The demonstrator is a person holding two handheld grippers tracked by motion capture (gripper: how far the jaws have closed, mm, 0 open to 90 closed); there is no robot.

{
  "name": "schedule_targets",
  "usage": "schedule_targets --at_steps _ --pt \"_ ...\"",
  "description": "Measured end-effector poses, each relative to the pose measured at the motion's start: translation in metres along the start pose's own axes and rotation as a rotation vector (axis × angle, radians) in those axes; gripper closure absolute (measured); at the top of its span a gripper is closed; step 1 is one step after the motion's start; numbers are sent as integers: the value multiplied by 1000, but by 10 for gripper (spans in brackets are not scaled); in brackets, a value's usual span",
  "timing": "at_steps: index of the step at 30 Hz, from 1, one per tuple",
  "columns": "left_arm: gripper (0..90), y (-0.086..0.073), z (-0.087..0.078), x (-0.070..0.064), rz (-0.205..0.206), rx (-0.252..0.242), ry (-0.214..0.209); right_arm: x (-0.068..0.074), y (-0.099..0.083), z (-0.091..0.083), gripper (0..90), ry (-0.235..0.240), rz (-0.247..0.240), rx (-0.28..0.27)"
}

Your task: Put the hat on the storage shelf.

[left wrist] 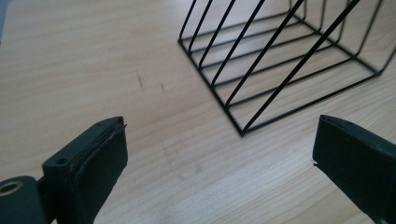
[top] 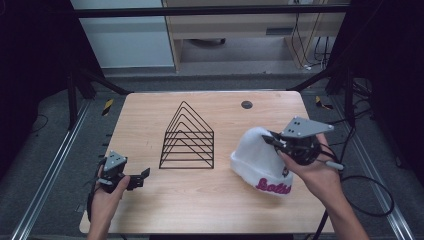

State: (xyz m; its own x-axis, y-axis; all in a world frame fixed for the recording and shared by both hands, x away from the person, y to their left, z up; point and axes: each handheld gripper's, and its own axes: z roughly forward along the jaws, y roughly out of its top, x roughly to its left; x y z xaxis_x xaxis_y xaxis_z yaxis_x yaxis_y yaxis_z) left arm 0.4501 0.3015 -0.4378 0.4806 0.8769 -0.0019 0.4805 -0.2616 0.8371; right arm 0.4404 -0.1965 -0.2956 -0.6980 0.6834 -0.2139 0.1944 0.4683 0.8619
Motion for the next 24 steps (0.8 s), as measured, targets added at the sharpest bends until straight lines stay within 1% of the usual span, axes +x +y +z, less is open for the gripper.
schedule_targets --at_steps 1,2,3,4,5,6,7,8,9,10,11,12,13,14,16,17,18,19,20,21,22,24 --pt "27 0 0 0 0 0 0 0 0 0 842 0 0 0" --pt "27 6 -5 -1 8 -8 -10 -4 4 -2 842 2 -1 -13" --pt "27 13 -10 -1 17 -18 -15 -8 8 -3 842 5 -1 -22" --pt "28 28 -18 -3 31 -35 -34 -14 17 -5 842 7 1 -45" --pt "28 36 -21 -5 39 -41 -47 -18 22 -6 842 10 0 -55" --pt "29 36 -21 -5 39 -41 -47 -21 26 -7 842 9 -1 -65" --pt "29 44 -24 -8 48 -50 -60 -21 26 -7 842 9 -1 -65" --pt "30 52 -27 -11 54 -57 -75 -23 31 -7 842 8 -3 -72" --pt "30 59 -30 -15 65 -68 -89 -26 36 -8 842 7 -4 -81" --pt "30 73 -35 -23 100 -88 -113 -29 46 -10 842 6 -7 -101" --pt "30 79 -37 -26 113 -97 -124 -30 52 -11 842 5 -9 -110" --pt "30 79 -37 -26 113 -97 -124 -30 52 -11 842 5 -9 -110" --pt "31 92 -39 -31 128 -111 -140 -31 63 -13 842 4 -12 -135" --pt "32 92 -39 -31 128 -111 -140 -31 63 -13 842 4 -12 -135" --pt "34 105 -39 -33 143 -111 -139 -31 75 -13 842 -2 -23 -153" --pt "41 109 -39 -34 143 -111 -141 -30 86 -13 842 -9 -33 -168" --pt "41 114 -39 -36 152 -111 -146 -30 86 -13 842 -9 -33 -168" --pt "42 120 -39 -38 156 -113 -156 -29 97 -13 842 -9 -38 -187" --pt "45 126 -39 -42 168 -115 -164 -29 100 -13 842 -11 -40 -191" --pt "48 130 -39 -44 172 -117 -172 -29 105 -13 842 -12 -43 -195" --pt "48 130 -39 -44 172 -117 -172 -29 105 -13 842 -12 -43 -195" --pt "49 135 -38 -49 179 -122 -189 -27 115 -12 842 -9 -42 -215"
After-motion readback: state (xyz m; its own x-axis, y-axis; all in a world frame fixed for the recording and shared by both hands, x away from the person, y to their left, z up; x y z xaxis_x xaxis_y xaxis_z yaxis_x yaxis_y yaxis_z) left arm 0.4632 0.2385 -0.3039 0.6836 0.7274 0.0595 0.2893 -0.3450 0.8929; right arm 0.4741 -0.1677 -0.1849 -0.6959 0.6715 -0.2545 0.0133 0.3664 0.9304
